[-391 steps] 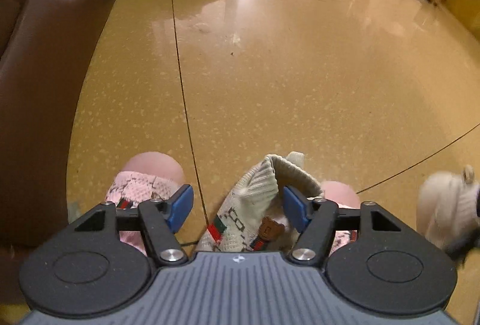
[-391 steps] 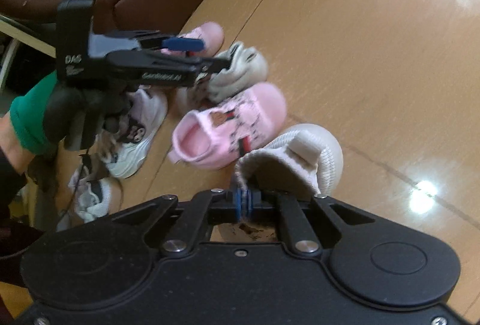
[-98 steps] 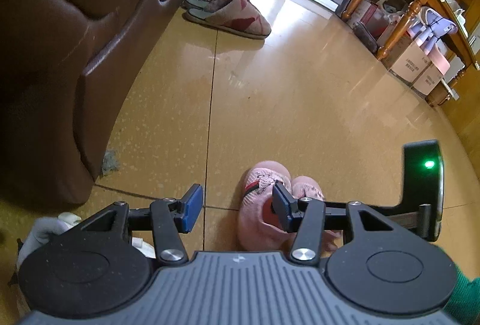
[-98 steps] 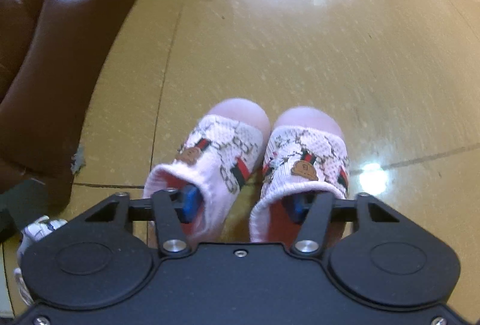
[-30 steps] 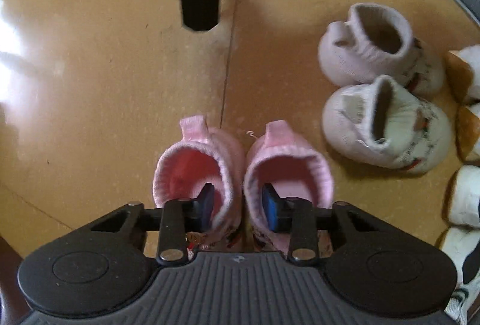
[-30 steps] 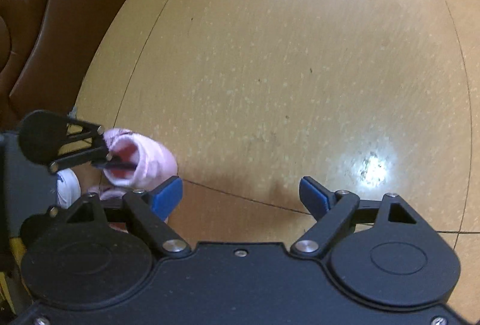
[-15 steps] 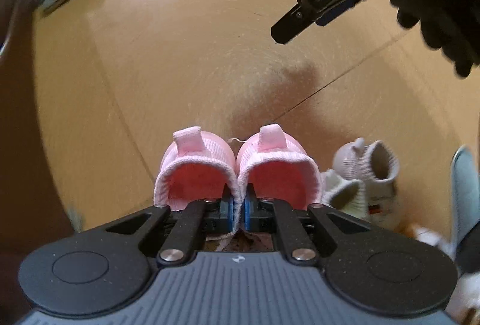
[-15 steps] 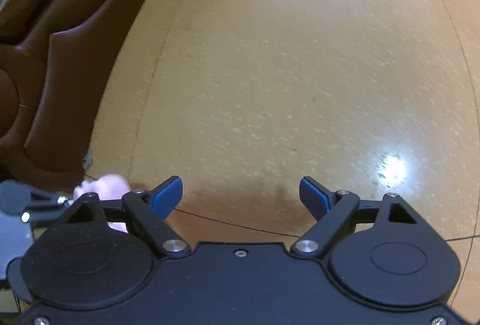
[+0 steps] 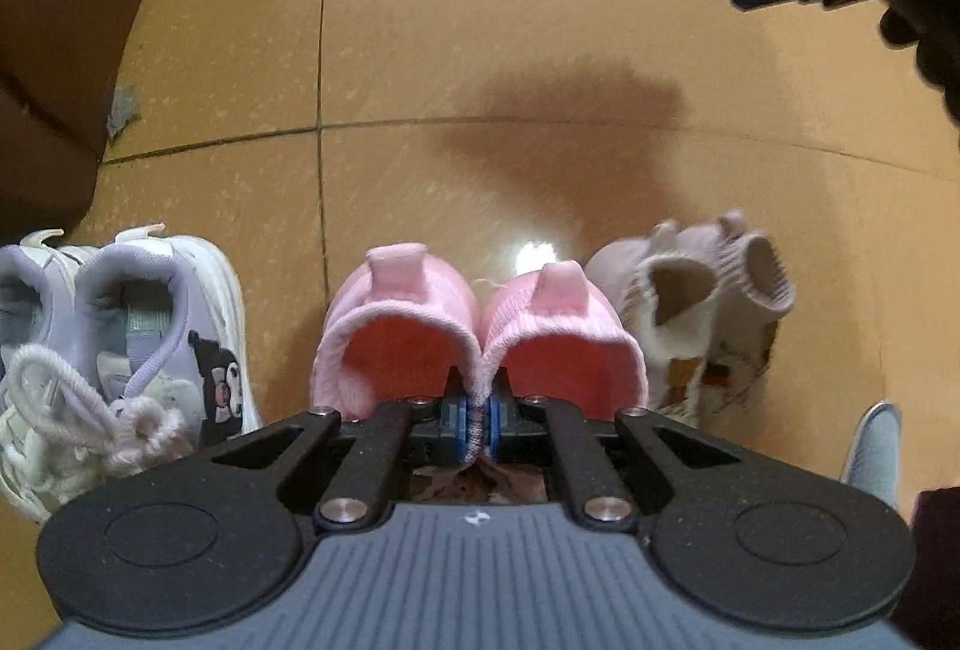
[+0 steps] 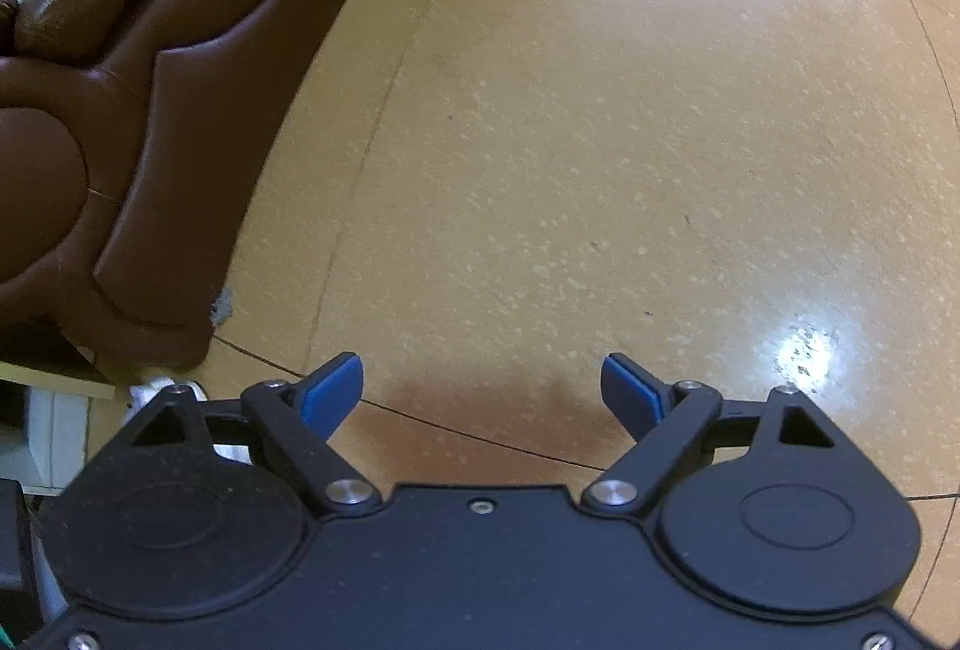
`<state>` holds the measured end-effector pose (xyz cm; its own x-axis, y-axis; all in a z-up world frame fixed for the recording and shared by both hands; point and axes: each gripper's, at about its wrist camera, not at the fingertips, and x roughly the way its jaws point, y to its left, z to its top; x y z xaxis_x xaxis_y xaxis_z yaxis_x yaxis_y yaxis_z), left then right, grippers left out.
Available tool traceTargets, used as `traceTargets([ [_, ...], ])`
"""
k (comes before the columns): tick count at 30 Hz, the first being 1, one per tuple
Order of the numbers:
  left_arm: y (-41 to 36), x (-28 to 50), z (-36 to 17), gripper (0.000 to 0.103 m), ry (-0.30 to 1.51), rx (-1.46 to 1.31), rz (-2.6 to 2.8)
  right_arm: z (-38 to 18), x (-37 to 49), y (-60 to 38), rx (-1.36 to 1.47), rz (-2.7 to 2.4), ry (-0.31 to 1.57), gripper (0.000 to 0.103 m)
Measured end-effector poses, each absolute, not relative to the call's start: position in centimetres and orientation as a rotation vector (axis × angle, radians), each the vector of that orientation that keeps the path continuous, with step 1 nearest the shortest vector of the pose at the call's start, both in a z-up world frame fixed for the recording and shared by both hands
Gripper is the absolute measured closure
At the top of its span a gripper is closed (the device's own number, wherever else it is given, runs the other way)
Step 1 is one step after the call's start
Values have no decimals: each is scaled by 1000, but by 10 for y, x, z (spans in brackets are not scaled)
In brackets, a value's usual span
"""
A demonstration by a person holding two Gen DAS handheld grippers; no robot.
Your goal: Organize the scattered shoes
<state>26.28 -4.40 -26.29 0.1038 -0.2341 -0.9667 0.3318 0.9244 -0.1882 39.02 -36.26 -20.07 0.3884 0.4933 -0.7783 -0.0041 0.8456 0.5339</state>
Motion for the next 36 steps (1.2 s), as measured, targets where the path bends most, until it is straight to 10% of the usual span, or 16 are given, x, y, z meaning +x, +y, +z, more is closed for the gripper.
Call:
traceTargets([
  [12, -50, 283, -291, 90, 1417, 33, -223, -222, 391, -356, 477, 316, 1186, 15],
  [14, -51, 284, -289, 68, 1419, 28, -232, -220, 390, -353, 475, 325, 1187, 15],
  [15, -52, 284, -286, 36, 1420, 26, -240, -218, 391, -350, 473, 330, 1186, 15],
  [17, -52, 279, -273, 23, 1397, 33, -256, -213, 393, -345, 469, 340, 1186, 15],
  [36, 42, 70, -32, 23, 1025, 231, -278, -58, 288, -312, 335, 387, 999, 0],
])
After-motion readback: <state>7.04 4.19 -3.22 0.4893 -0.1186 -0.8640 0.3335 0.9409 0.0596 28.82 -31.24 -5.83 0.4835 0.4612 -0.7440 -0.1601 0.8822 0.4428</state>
